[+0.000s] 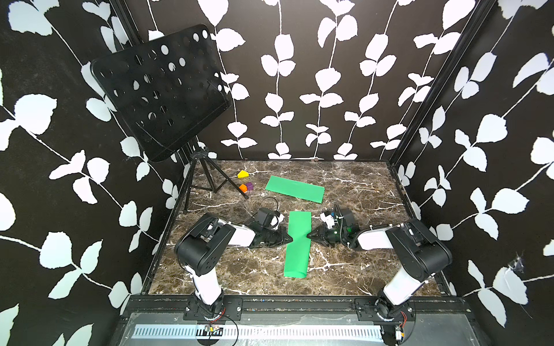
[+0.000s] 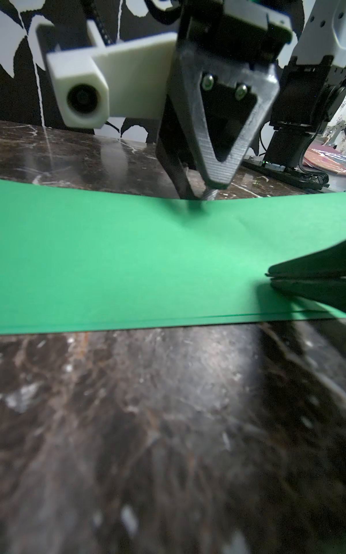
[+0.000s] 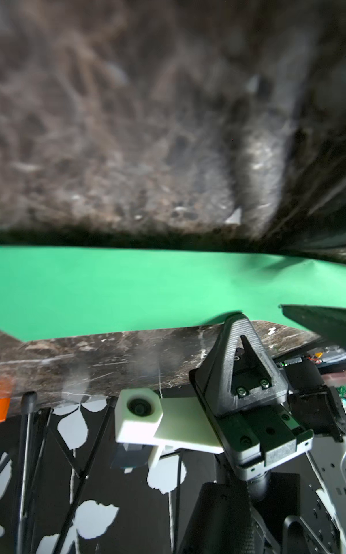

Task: Fold the rectangular paper in half along the long edge
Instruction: Fold the paper at the center of the board.

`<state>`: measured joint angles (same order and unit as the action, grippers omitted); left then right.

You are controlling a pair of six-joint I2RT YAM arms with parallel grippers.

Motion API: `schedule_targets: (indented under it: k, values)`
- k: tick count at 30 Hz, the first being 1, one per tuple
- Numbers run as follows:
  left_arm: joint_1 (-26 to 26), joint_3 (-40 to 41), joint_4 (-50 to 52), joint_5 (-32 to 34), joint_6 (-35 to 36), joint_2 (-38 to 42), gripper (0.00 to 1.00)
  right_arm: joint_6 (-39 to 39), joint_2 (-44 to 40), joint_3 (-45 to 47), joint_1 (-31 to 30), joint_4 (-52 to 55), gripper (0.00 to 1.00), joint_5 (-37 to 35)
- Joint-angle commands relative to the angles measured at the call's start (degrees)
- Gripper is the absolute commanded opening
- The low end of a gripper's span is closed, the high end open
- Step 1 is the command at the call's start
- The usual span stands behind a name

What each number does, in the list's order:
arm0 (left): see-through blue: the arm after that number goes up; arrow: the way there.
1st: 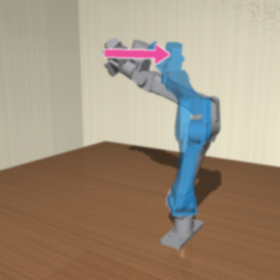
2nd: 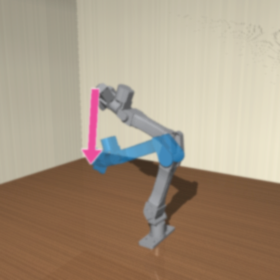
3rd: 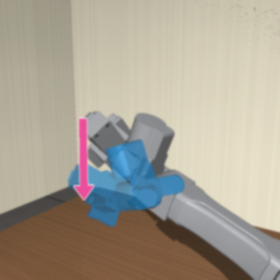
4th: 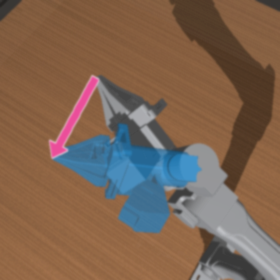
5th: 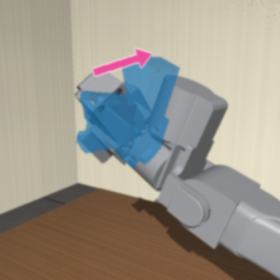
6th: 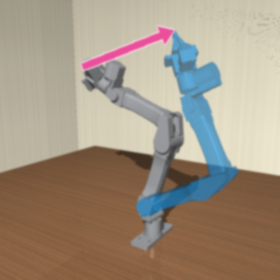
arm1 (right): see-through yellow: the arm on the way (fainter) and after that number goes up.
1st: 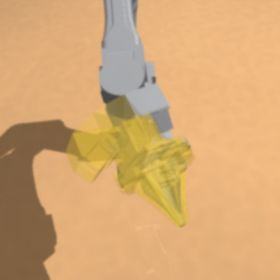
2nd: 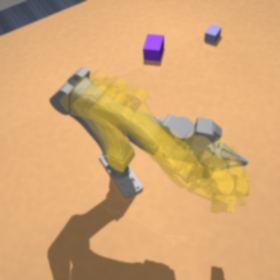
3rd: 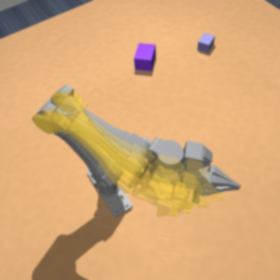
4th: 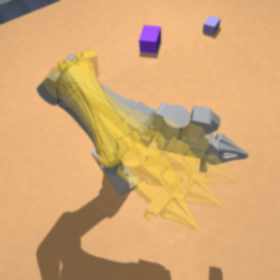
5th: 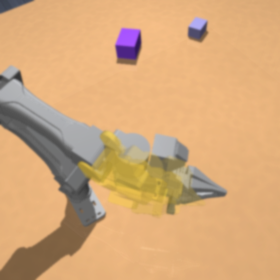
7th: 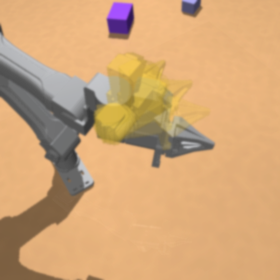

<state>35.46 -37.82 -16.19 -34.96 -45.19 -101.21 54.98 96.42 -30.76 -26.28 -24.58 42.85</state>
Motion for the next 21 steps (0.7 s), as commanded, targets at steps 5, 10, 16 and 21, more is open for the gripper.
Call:
schedule_targets:
  k: [5,10,16,21]
  values:
    - [0.52,3.15,13.65,5.87,1.02,-4.61,0.00,4.46,-2.74,1.36,-1.47,-0.08,0.00,-3.36]
    - [0.52,3.28,13.56,5.87,1.13,-4.63,0.00,5.62,-4.12,2.02,-2.39,0.40,0.34,-3.69]
    - [0.53,3.37,13.43,5.96,1.03,-4.53,0.00,8.87,-4.31,3.54,-4.60,-1.79,0.28,-4.69]
    - [0.57,3.62,13.07,5.78,1.00,-4.79,0.00,9.01,-7.01,4.13,-5.36,-0.59,0.00,-6.01]
